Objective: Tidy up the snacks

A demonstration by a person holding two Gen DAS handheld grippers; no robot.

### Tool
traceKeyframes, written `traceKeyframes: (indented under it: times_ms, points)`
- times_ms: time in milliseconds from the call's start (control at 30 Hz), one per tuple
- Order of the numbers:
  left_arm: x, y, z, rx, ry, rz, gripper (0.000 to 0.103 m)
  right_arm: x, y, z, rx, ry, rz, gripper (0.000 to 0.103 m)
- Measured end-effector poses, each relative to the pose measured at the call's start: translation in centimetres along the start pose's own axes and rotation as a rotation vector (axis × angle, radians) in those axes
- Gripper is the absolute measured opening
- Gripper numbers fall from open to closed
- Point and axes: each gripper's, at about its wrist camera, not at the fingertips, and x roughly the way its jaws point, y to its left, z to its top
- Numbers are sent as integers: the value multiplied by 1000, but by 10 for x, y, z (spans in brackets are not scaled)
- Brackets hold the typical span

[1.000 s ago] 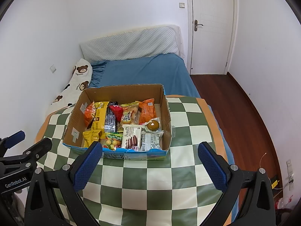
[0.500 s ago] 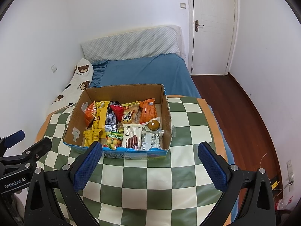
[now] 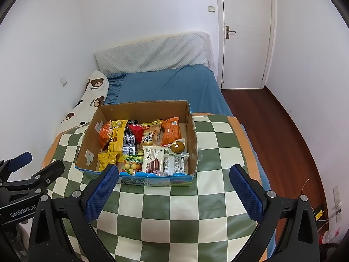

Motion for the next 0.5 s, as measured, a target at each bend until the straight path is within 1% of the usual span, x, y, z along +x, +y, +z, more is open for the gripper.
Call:
traceKeyframes:
  times_ms: [500]
  points:
    - [-3,-2,2,3,-9,1,103,-3,-1,2,-6,2,7,103]
